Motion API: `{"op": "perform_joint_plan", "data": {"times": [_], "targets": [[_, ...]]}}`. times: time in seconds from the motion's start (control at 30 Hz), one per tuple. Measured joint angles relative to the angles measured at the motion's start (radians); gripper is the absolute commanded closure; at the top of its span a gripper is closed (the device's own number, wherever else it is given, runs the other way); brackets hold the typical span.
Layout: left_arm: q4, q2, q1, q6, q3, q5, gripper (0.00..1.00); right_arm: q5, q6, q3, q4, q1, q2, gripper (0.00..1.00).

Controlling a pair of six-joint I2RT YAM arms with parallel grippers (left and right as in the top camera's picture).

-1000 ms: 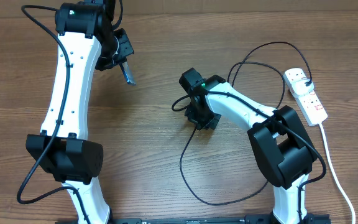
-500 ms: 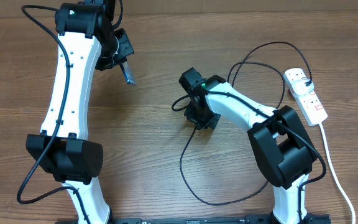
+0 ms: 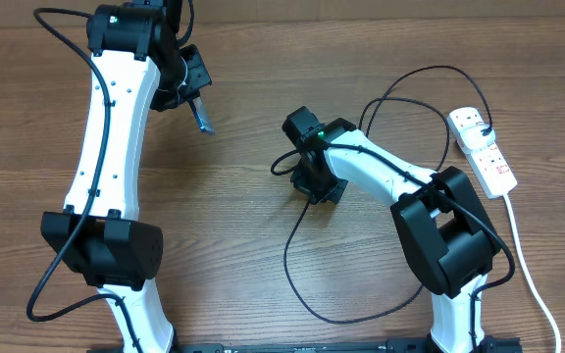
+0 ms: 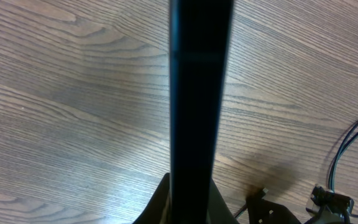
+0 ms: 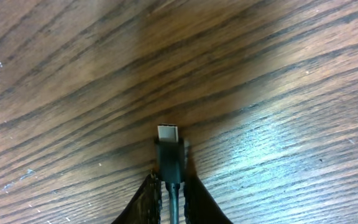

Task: Plug charger to phone and switch on socket
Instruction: 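Close the right gripper on the black USB-C connector end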

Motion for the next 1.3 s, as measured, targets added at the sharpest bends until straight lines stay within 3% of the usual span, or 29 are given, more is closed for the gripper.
{"op": "perform_joint_plan", "data": {"times": [0.17, 0.23, 1.3], "targets": [[0.000, 0.000, 0.000, 0.000, 0.000, 0.000, 0.96, -0.005, -0.004, 0.000, 0.003, 0.000, 0.000, 0.76], [0.000, 0.000, 0.000, 0.000, 0.000, 0.000, 0.96, -0.010, -0.005, 0.000, 0.004, 0.000, 0.000, 0.76], [0.002, 0.000, 0.000, 0.000, 0.000, 0.001, 0.96, -0.012, -0.011, 0.000, -0.021, 0.000, 0.000, 0.90]]}}
